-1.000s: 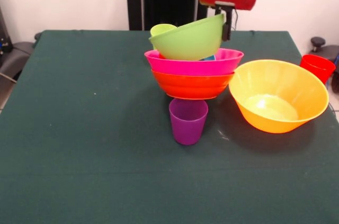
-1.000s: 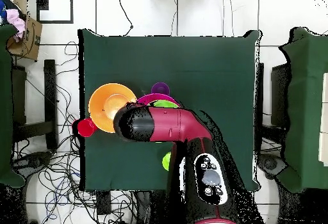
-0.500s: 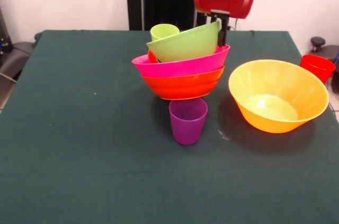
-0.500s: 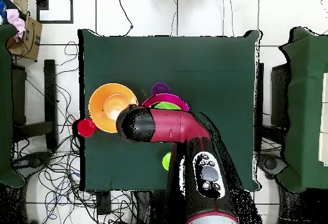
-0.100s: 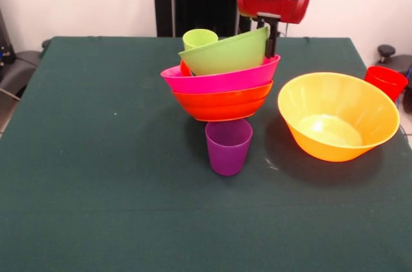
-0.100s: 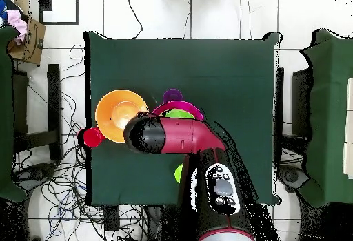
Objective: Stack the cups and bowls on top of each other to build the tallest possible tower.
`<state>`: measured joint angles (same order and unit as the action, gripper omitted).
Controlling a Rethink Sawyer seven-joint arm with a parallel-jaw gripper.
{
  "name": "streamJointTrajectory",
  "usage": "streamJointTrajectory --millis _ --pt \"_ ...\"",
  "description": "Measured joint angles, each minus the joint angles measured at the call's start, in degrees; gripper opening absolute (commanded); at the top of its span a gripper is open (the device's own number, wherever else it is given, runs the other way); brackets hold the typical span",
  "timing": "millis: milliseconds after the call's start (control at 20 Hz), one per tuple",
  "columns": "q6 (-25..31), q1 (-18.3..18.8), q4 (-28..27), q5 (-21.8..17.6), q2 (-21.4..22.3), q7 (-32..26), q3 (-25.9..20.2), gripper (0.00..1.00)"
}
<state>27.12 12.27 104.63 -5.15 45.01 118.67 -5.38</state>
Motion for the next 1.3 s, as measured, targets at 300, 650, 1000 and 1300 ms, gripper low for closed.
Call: streamJointTrajectory --millis 300,650,1000,1300 --pt "-0.01 -0.59 -0.12 0.00 -0.01 0.00 0.99 1.00" --pt "0.00 -1.53 -0.73 0.00 -0.28 0.00 1.62 1.00" --pt "0.02 -2.46 -1.25 0.02 -0.48 0.00 1.75 1.00" --pt "1.95 -3.00 -1.29 0.55 1.98 0.00 1.88 1.00"
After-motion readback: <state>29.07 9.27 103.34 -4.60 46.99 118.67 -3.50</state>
